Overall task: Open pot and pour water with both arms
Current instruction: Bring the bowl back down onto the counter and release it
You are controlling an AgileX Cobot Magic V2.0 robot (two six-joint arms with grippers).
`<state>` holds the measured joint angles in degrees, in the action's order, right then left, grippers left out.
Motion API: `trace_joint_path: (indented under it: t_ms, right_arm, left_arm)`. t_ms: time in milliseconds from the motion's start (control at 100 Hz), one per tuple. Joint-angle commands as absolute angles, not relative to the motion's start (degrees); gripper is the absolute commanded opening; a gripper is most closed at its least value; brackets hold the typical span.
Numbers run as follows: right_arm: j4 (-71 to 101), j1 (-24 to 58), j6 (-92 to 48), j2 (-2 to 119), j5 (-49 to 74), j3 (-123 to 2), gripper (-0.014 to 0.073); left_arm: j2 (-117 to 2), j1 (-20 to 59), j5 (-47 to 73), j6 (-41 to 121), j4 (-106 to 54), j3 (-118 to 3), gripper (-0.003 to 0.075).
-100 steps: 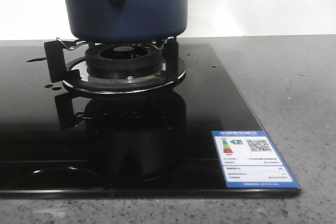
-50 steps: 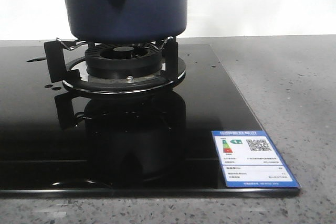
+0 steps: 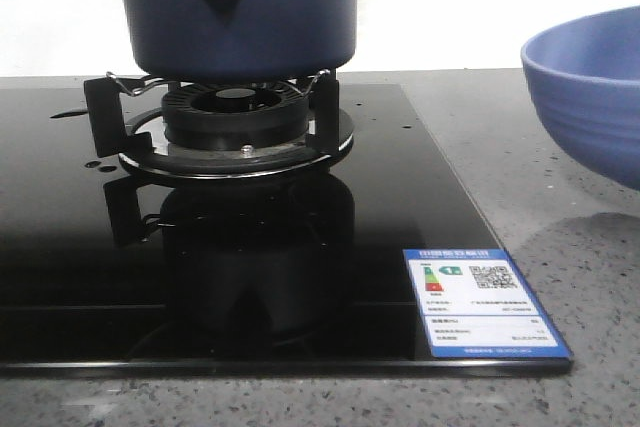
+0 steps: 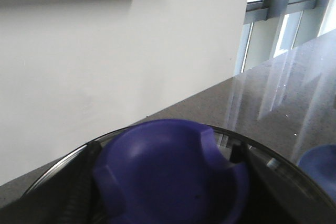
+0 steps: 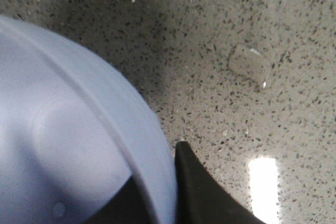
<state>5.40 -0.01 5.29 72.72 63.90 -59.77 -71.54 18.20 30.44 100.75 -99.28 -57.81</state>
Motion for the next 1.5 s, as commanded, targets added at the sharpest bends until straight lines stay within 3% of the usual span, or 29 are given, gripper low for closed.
trace_joint_path:
  t_ms: [0, 250, 460, 580, 780, 1210, 1490]
  right_arm:
    - [5.3, -0.4, 4.7, 70.9, 62.1, -60.7, -0.0062]
    - [5.1, -0.4, 4.7, 70.9, 62.6, -60.5, -0.0034]
    - [5.1, -0.4, 4.7, 70.9, 62.9, -60.5, 0.0238]
    - [5.1, -0.4, 4.7, 70.9, 62.9, -60.5, 0.0295]
    - [3.8, -0.5, 4.8, 68.0, 62.1, -63.4, 0.0298]
    - [5.8, -0.5, 5.0, 57.5, 62.2, -81.8, 0.0297]
    - [6.2, -0.5, 5.0, 51.7, 61.2, -84.9, 0.0295]
  left_arm:
    - [-72.3, 19.3, 33.1, 100.6, -102.8, -61.4, 0.0262]
    - [-77.4, 20.2, 34.4, 100.7, -102.3, -64.8, 0.0262]
    - [-79.2, 20.2, 34.2, 103.5, -101.9, -64.8, 0.0262]
    - [-80.1, 20.2, 33.8, 103.6, -101.9, -64.8, 0.0262]
    - [-81.3, 20.2, 33.8, 103.8, -101.9, -64.8, 0.0262]
    - [-83.0, 20.3, 34.0, 108.3, -103.2, -64.8, 0.0262]
    - [-83.4, 20.3, 33.9, 113.7, -105.8, -64.8, 0.0262]
